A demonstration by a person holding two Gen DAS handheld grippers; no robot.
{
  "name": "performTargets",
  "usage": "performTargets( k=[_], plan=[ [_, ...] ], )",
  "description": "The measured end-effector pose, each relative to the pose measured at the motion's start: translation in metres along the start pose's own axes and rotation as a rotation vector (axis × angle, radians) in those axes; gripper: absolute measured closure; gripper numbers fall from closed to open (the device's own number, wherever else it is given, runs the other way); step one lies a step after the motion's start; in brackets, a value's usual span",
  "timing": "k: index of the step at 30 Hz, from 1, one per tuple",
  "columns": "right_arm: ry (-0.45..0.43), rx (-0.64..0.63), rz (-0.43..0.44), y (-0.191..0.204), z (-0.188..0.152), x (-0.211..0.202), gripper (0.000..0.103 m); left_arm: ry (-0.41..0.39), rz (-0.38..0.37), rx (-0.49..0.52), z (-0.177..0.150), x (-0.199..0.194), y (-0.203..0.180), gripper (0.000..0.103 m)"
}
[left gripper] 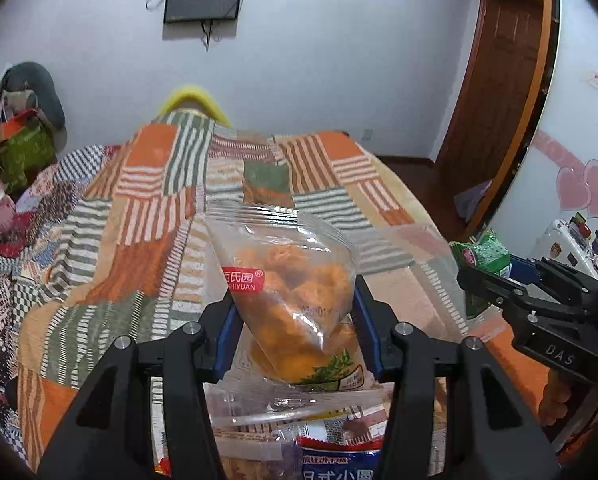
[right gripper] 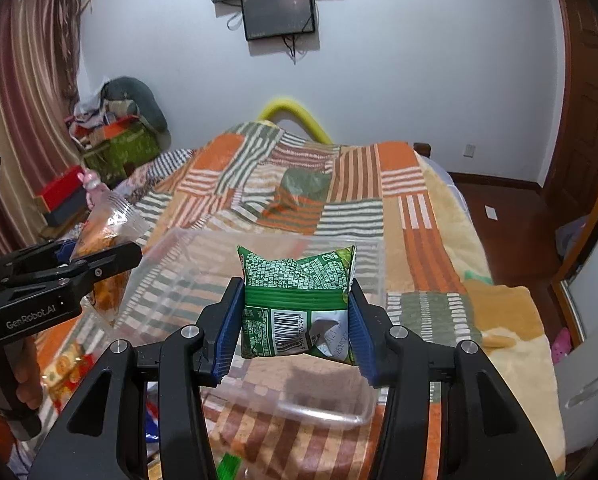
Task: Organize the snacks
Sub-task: 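Carry both held snacks over the clear box and open both tools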
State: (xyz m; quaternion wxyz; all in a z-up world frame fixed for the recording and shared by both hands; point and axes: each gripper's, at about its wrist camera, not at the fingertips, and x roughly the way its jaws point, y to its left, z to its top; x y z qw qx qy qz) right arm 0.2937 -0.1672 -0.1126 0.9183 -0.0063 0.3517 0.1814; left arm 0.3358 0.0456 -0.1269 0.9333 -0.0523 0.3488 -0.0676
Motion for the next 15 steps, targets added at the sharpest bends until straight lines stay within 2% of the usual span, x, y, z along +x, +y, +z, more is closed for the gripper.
performTargets(
  k=[6,8,11,13,15],
  plan=[
    [0.059,-0.013,0.01,0.001,-0.002,0.015,0.057,0.07,0.001,0.005,-0.005,0.022,-0.001,0.052],
    [0.071,-0.012,0.015,0.001,-0.002,0.017,0.053,0.092,0.012,0.004,-0.006,0.026,-0.001,0.049],
    [0.065,-0.026,-0.004,0.005,-0.001,0.016,0.051,0.083,0.001,0.004,-0.008,0.022,-0.002,0.048],
    [0.059,-0.038,-0.004,0.007,0.0,0.012,0.043,0.054,0.012,0.02,-0.007,0.013,-0.005,0.046],
    [0.045,-0.042,-0.006,0.009,0.001,0.007,0.034,0.027,0.019,0.03,-0.004,0.004,-0.006,0.035]
  ],
)
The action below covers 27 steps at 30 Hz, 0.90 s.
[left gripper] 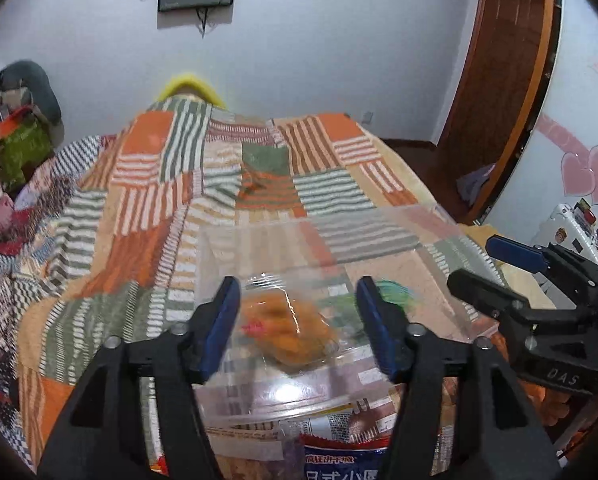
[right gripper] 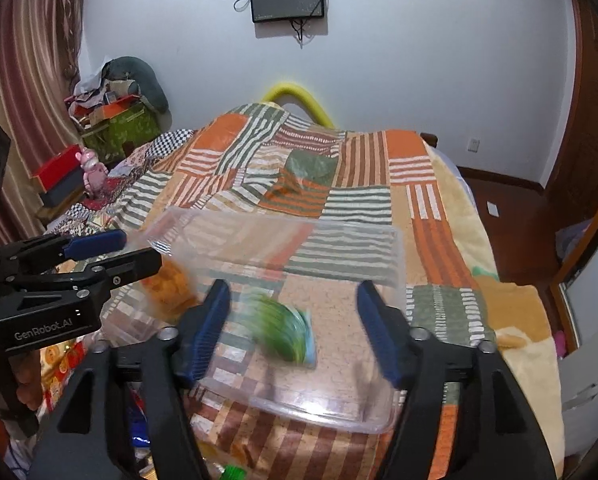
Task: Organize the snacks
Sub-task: 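Carry both held snacks over the clear box and open both tools, then grasp the red snack bag with left tool while right tool grasps cookie bag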
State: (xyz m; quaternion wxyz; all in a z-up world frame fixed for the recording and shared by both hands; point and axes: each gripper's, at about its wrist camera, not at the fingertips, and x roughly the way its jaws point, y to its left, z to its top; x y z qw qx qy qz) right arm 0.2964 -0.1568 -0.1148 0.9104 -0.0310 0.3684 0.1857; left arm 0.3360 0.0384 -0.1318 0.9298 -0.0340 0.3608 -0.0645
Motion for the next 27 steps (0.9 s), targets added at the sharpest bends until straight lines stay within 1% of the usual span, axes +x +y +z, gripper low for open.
performTargets(
  k=[4,8,10,12,14,19,24,27],
  plan=[
    [-0.029,-0.014,-0.006,0.002,0.003,-0.014,0.033,-0.058,-0.002,0.007,0.003,-0.027,-0.002,0.032],
    [-0.052,-0.013,0.008,0.001,0.003,-0.032,0.028,-0.092,0.008,0.013,0.004,-0.052,-0.001,0.029],
    [-0.064,-0.012,0.01,0.002,0.002,-0.041,0.028,-0.104,0.015,0.023,0.001,-0.064,0.001,0.023],
    [-0.078,-0.013,0.013,0.001,0.0,-0.051,0.028,-0.127,0.033,0.029,-0.003,-0.078,0.004,0.014],
    [-0.087,-0.015,0.013,0.0,-0.004,-0.06,0.027,-0.137,0.047,0.026,-0.008,-0.088,0.008,0.012],
    [-0.087,-0.023,0.005,-0.002,-0.015,-0.077,0.025,-0.113,0.084,0.027,-0.028,-0.107,0.02,0.011],
    [-0.055,-0.04,-0.009,-0.001,-0.033,-0.085,0.023,-0.07,0.112,0.011,-0.054,-0.116,0.035,0.01],
    [-0.03,-0.032,-0.003,-0.002,-0.046,-0.088,0.017,-0.019,0.121,-0.02,-0.075,-0.114,0.045,0.01]
  ],
)
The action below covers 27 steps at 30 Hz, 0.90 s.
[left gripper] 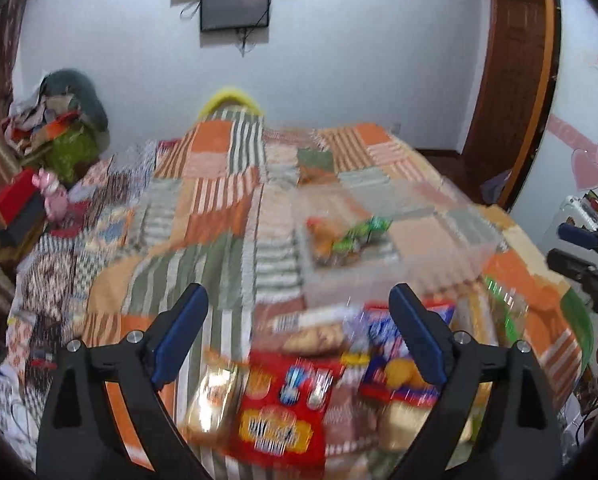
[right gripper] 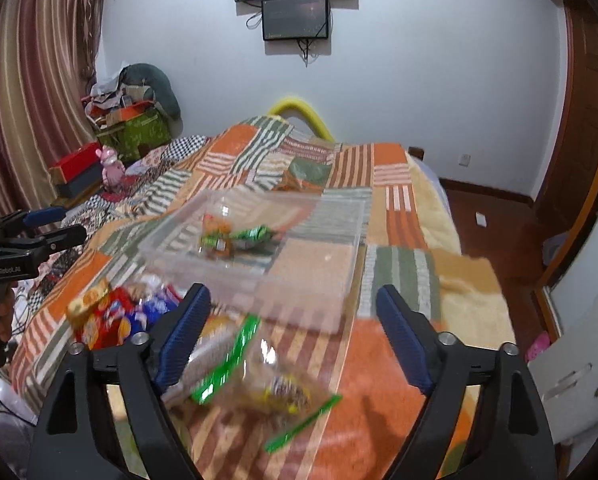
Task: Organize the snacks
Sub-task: 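Grasp the red snack bag with left tool while right tool grasps cookie bag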
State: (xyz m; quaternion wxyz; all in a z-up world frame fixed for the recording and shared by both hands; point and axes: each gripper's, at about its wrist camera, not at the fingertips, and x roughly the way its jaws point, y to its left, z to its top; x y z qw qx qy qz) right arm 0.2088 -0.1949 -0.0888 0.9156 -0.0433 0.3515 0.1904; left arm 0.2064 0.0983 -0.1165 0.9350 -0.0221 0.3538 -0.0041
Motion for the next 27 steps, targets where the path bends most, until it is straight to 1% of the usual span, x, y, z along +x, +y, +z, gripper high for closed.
performTargets(
  k=[2,7,11,13,16,19,22,24,27],
  plan=[
    [0.017,0.022,0.007,-0.001,-0.009,0.0,0.016,0.046,0.002,-0.024,-0.016,0.005,0.005,0.01],
    [0.076,0.089,0.025,-0.006,-0.033,0.004,0.015,0.149,-0.006,-0.089,-0.057,0.018,0.017,0.01],
    [0.118,0.108,0.024,-0.009,-0.049,0.006,0.015,0.222,-0.023,-0.142,-0.083,0.031,0.024,0.01],
    [0.14,0.119,0.032,-0.011,-0.055,0.009,0.012,0.248,-0.033,-0.16,-0.093,0.037,0.025,0.01],
    [0.175,0.123,0.042,-0.01,-0.065,0.015,0.011,0.276,-0.04,-0.169,-0.104,0.047,0.024,0.01],
    [0.195,0.107,0.044,-0.006,-0.07,0.021,0.011,0.295,-0.041,-0.16,-0.107,0.058,0.021,0.01],
    [0.211,0.081,0.031,-0.001,-0.072,0.031,0.011,0.302,-0.019,-0.129,-0.109,0.07,0.019,0.01],
    [0.215,0.074,0.021,0.0,-0.07,0.037,0.011,0.29,-0.015,-0.116,-0.107,0.074,0.017,0.009],
    [0.221,0.073,0.02,0.0,-0.066,0.045,0.011,0.293,-0.047,-0.135,-0.105,0.082,0.02,0.008]
  ],
)
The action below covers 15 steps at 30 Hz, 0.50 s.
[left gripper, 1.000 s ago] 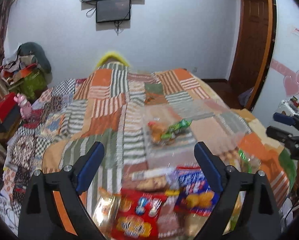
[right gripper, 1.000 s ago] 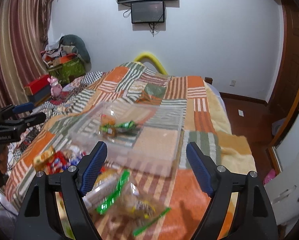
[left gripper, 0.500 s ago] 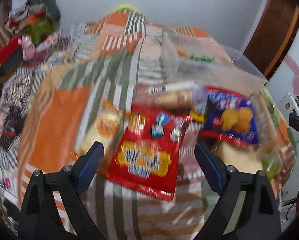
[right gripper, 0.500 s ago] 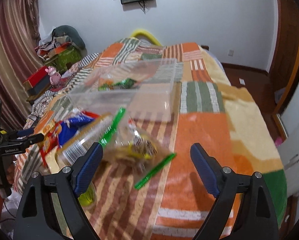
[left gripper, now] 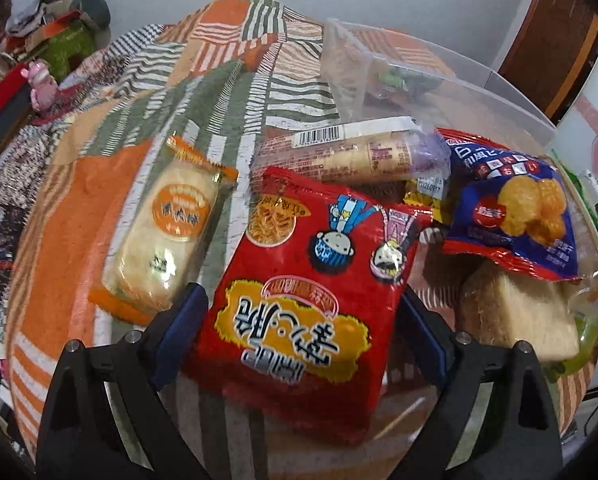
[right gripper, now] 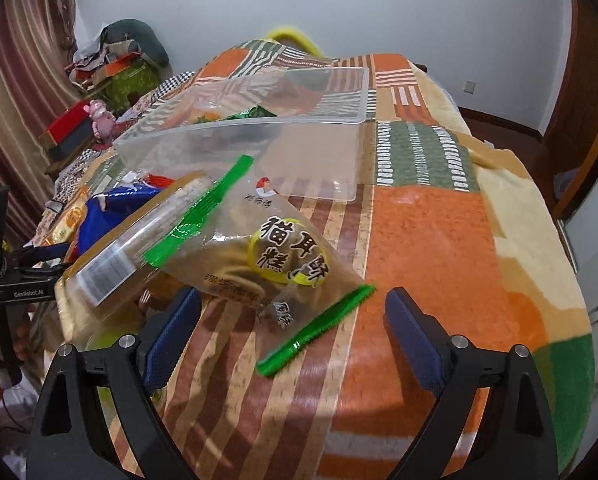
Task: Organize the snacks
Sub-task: 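Grasp the red snack bag with left tool while right tool grasps cookie bag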
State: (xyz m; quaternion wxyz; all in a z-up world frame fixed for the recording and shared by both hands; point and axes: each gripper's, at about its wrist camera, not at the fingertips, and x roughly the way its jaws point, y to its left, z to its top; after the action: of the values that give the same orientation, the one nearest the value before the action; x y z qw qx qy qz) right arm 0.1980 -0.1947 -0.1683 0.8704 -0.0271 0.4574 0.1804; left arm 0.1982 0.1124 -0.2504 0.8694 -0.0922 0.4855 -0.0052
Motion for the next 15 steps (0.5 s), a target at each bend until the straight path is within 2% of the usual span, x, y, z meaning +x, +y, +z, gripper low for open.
performTargets(
  k=[6,8,12,15],
  plan=[
    [-0.001,0.001,0.001,0.002,0.005,0.009,0.011,-0.018,-0.024,-0.012,0.005,0.005,0.003,0.008],
    [-0.006,0.003,0.009,0.004,0.005,0.01,0.017,-0.026,-0.024,-0.014,0.005,0.005,0.003,0.009],
    [-0.024,-0.006,-0.005,0.005,0.005,0.006,0.031,-0.036,-0.031,-0.006,0.004,0.0,0.0,0.035],
    [-0.033,-0.046,-0.026,0.008,0.003,0.002,0.043,-0.034,-0.054,-0.008,0.002,-0.005,-0.002,0.035]
  ],
)
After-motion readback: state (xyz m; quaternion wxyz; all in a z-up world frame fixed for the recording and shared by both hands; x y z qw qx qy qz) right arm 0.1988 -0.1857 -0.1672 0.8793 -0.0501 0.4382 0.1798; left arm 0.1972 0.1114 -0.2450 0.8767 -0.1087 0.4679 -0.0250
